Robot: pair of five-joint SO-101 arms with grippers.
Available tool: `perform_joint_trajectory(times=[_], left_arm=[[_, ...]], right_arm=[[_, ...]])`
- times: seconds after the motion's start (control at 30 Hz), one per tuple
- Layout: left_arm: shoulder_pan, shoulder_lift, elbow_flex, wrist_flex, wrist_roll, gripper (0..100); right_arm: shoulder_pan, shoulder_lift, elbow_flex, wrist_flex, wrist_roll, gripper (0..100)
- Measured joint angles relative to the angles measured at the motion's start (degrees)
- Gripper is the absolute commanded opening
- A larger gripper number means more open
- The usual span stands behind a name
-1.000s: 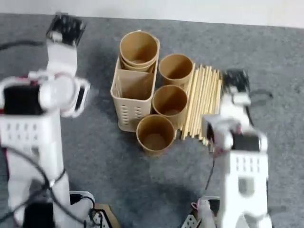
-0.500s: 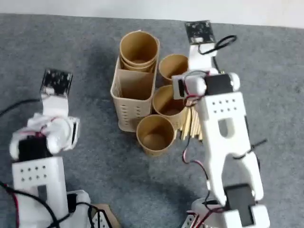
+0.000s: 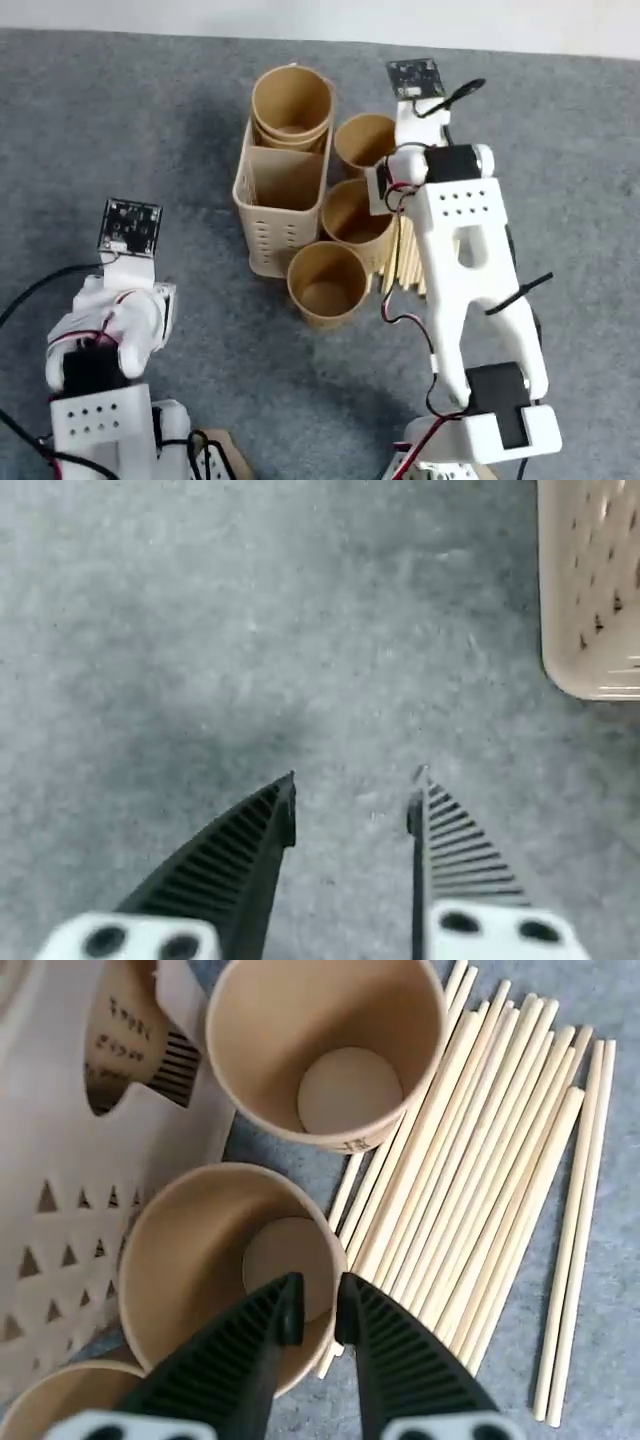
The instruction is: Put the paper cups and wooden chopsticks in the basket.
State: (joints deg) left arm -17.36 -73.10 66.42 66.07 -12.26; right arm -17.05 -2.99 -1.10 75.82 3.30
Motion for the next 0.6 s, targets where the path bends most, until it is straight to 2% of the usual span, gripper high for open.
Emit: perform_joint_trajectory(times=[0.5,0.6], left_arm=[[0.0,-1.85,0.35,0.0,0.0,21],[0.0,-1.85,0.35,0.0,0.0,21]], right_arm=[[1.05,8.62,2.29,0.0,2.02,7.3],[1.05,10.55,2.29,0.0,2.29,0.0]])
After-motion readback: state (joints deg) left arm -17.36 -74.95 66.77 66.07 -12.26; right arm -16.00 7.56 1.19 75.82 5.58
